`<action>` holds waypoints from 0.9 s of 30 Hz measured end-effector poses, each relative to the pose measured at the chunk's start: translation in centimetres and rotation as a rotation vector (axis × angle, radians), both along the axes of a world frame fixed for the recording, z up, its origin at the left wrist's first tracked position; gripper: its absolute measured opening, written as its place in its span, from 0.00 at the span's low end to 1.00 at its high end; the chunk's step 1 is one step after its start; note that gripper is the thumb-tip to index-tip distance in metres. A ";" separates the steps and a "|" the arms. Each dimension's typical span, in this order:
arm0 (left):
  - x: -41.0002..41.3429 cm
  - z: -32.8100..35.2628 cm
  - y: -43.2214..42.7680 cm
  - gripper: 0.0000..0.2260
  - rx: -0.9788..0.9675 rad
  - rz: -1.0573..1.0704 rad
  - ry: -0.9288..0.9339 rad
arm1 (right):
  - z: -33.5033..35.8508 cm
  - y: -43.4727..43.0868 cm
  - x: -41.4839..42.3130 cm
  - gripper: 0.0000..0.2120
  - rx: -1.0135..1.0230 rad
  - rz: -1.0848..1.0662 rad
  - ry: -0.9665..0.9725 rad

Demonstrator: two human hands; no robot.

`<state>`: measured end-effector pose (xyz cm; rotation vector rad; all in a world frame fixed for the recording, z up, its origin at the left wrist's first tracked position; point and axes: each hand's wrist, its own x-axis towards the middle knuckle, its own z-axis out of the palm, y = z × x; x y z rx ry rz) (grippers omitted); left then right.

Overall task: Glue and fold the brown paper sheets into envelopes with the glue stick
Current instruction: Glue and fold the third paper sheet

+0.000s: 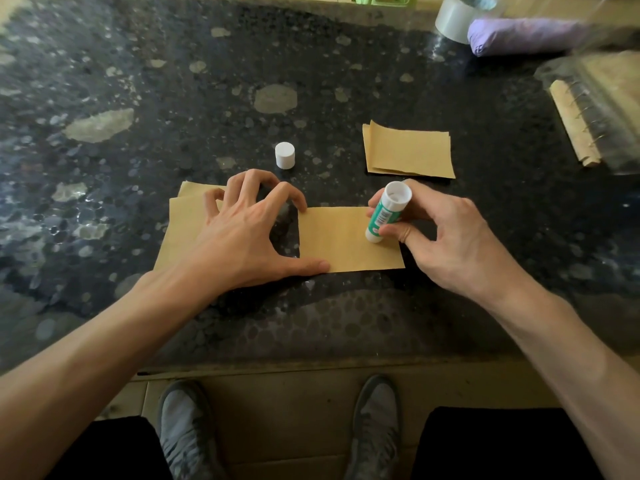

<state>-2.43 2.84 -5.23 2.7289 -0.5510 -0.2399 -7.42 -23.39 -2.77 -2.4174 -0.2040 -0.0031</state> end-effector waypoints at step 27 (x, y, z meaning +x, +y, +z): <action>0.1 -0.4 0.2 0.41 0.008 -0.003 -0.016 | -0.6 0.4 0.2 0.17 -0.076 -0.152 -0.151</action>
